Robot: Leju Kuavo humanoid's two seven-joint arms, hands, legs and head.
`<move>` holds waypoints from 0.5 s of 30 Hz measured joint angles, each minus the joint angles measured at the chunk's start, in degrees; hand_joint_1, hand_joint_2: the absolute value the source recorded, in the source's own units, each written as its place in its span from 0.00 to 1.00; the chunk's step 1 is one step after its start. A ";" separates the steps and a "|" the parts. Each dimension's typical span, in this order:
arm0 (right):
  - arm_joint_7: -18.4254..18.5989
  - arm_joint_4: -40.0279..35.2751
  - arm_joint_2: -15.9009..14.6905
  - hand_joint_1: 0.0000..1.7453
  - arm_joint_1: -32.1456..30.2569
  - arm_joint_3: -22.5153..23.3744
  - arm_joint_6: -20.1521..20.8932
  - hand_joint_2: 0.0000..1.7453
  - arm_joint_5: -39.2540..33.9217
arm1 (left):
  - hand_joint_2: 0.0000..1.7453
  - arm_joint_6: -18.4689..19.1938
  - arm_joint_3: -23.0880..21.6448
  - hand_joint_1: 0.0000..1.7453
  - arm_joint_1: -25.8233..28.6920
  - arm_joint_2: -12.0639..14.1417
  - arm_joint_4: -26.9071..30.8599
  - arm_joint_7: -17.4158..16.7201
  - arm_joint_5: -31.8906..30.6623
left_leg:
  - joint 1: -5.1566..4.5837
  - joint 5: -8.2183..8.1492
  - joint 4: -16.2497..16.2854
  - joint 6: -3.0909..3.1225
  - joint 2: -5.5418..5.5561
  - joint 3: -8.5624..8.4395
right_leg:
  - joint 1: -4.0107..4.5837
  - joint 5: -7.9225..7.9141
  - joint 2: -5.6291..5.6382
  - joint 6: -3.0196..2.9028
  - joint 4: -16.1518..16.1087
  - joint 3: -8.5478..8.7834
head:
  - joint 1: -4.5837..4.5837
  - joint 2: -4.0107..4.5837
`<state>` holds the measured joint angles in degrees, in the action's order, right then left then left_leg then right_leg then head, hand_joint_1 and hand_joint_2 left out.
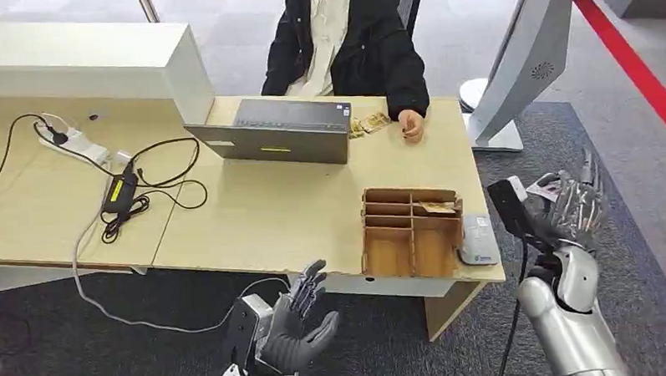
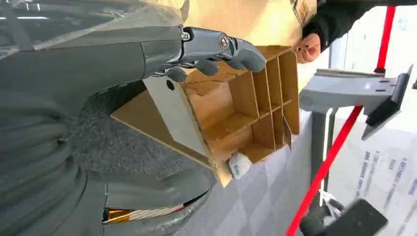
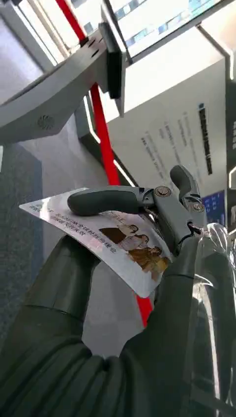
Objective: Pass the card to the sensor for recognition and then transmit it.
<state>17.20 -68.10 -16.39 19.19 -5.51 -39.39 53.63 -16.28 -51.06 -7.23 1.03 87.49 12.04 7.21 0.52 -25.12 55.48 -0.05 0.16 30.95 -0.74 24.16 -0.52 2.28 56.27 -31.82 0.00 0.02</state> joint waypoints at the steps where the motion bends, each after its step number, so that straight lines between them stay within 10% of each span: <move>1: 0.13 0.81 -0.28 1.00 -0.07 -0.26 0.22 1.00 -0.50 | 1.00 0.41 -0.02 0.00 -0.09 0.00 0.00 -0.02 0.07 | 0.00 0.00 0.00 0.00 0.00 0.01 | 0.00 0.00 0.00 0.00 0.00 0.00 | 0.00 0.00; 15: -0.94 15.01 -1.40 1.00 -0.23 -2.97 0.02 1.00 -6.99 | 1.00 1.16 -1.16 0.00 -0.85 0.13 0.09 -1.62 0.85 | 0.01 0.00 -0.01 0.00 0.01 0.01 | 0.01 0.00 0.00 0.00 0.01 -0.01 | 0.02 0.00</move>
<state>16.26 -53.09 -17.79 18.95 -8.48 -39.36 46.64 -15.12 -52.22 -8.08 1.16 87.58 10.43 8.07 0.53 -25.12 55.47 -0.05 0.17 30.97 -0.72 24.16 -0.52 2.28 56.29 -31.83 0.02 0.02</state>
